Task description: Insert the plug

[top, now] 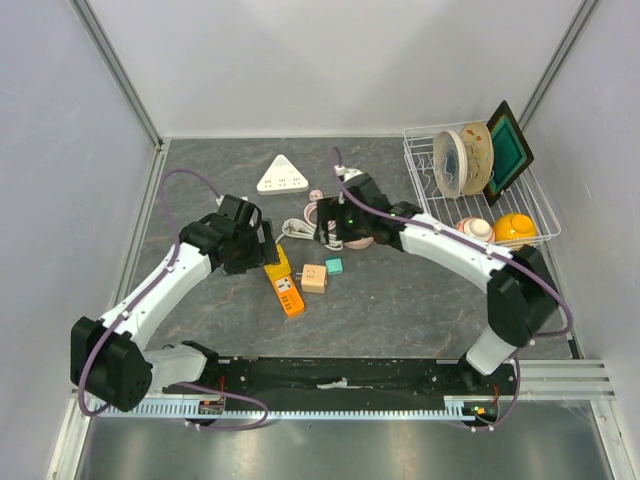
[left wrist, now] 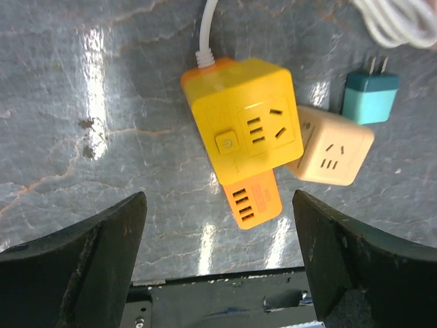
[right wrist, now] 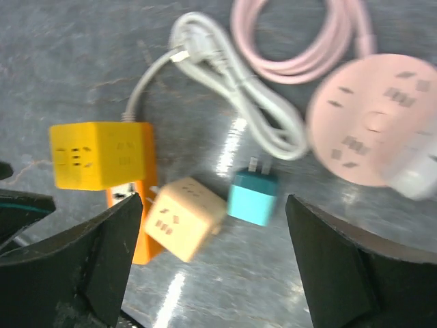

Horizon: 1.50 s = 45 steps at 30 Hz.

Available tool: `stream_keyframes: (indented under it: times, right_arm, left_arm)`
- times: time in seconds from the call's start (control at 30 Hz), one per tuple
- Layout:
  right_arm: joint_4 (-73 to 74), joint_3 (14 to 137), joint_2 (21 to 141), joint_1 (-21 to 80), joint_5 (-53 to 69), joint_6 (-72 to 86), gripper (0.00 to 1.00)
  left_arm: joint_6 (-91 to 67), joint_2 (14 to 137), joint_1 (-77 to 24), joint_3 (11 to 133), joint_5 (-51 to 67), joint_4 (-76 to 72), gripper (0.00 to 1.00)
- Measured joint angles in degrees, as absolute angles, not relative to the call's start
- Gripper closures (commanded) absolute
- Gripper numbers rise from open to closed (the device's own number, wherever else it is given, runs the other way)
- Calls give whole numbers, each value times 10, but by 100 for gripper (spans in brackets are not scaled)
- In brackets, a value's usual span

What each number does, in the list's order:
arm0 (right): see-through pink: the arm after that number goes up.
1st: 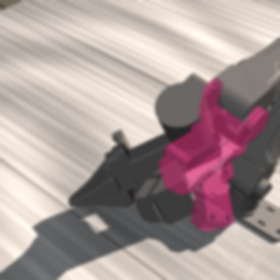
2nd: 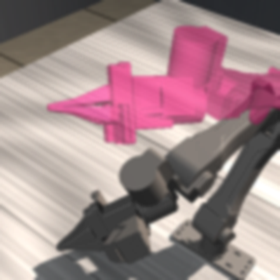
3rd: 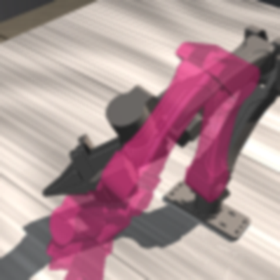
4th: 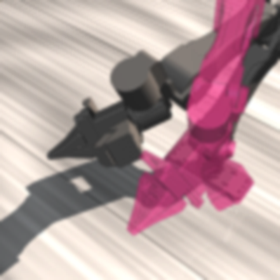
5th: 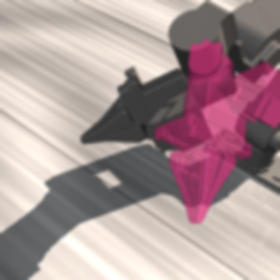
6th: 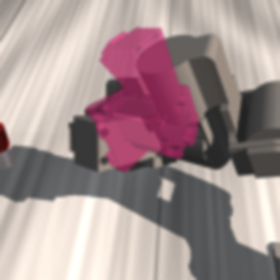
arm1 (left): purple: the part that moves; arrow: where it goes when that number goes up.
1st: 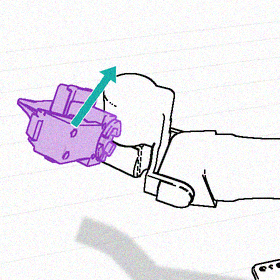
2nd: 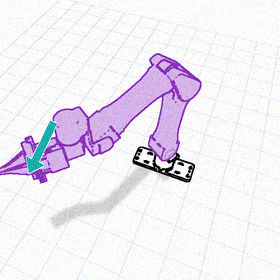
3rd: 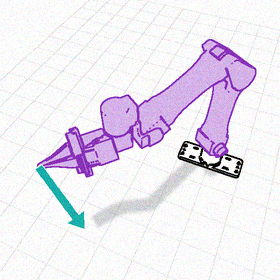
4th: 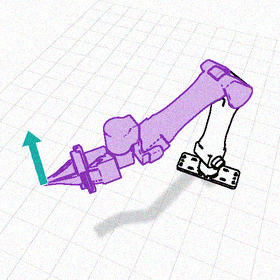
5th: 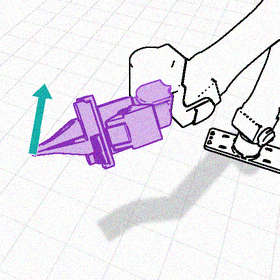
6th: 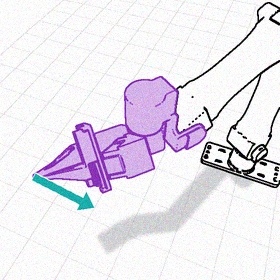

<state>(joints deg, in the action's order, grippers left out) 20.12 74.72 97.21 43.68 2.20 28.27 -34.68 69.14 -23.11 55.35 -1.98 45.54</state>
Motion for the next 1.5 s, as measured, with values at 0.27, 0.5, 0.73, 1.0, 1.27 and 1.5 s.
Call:
stream_keyframes:
  times: [0.27,0.5,0.73,1.0,1.27,1.5]
  right_arm:
    - [193,628,873,348,4,274,2]
    - [164,570,860,319,51,265,2]
    - [129,528,837,278,107,256,2]
    - [98,499,821,248,149,250,2]
    - [86,491,813,241,170,250,2]
    - [77,491,810,235,181,250,2]
  left_arm:
    - [-413,742,-280,570,-64,491,13]
    - [-509,766,-300,611,-113,499,15]
    - [-568,840,-314,663,-148,510,18]
    - [-588,923,-327,690,-163,540,82]
    - [-597,954,-349,708,-190,557,98]
    - [-608,935,-365,665,-220,523,98]
